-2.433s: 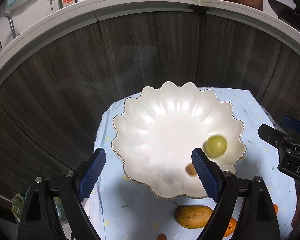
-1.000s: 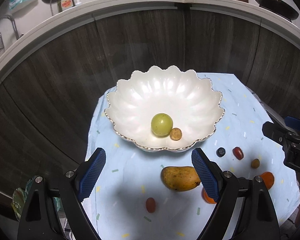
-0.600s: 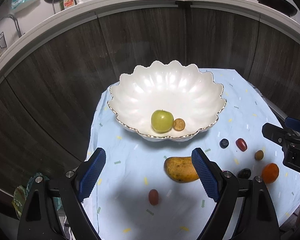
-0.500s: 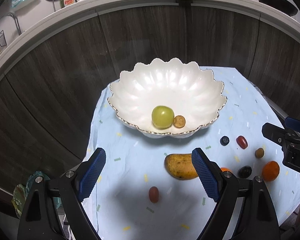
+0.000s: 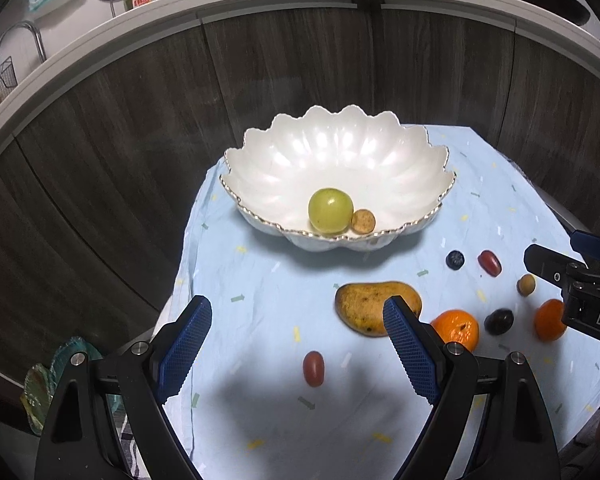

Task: Organize fruits
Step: 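Withdraw both tools from the bowl toward the remaining fruits, then grasp the red date with the left tool while the right tool grasps the dark plum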

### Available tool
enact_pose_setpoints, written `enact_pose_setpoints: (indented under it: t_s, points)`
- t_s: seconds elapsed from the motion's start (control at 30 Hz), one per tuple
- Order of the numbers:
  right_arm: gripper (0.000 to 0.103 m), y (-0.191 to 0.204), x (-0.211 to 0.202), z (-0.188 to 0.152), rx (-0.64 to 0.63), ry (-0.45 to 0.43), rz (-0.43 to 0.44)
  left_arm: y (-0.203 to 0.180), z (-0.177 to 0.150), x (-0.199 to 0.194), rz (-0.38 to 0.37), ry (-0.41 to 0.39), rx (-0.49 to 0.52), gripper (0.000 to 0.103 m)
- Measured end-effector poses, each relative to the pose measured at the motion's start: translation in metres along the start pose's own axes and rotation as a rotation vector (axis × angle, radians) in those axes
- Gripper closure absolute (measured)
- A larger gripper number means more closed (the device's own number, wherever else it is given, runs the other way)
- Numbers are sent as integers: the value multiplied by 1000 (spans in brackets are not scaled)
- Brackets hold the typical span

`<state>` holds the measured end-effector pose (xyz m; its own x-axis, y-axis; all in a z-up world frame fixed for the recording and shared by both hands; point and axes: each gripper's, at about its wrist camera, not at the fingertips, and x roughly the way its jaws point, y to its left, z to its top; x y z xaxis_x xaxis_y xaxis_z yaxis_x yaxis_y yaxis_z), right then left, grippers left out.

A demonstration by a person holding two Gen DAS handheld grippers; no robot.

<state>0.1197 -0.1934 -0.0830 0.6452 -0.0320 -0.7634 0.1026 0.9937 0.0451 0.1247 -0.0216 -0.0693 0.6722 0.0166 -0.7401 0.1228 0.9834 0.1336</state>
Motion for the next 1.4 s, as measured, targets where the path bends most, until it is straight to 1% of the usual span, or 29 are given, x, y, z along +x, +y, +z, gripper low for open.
enact_pose_setpoints:
  t_s: [0.4,0.5,0.63,0.97,1.4]
  points:
    - [24,-2,11,-21,-4,9,-28,-3,-22,13,6,20,6,15]
    - [24,-3,16,-26,-3,18,-33,-3,-26,15,12,15,3,15]
    - [24,-2,19,-30,-7,21,-39,-2,-30,20,10,21,-9,15]
    - [24,-4,29,-38,-1,41,-52,-5,-37,29,22,30,6,15]
    - [24,-1,38,-45,-25,49,-75,-3,-45,45,40,67,-13,16]
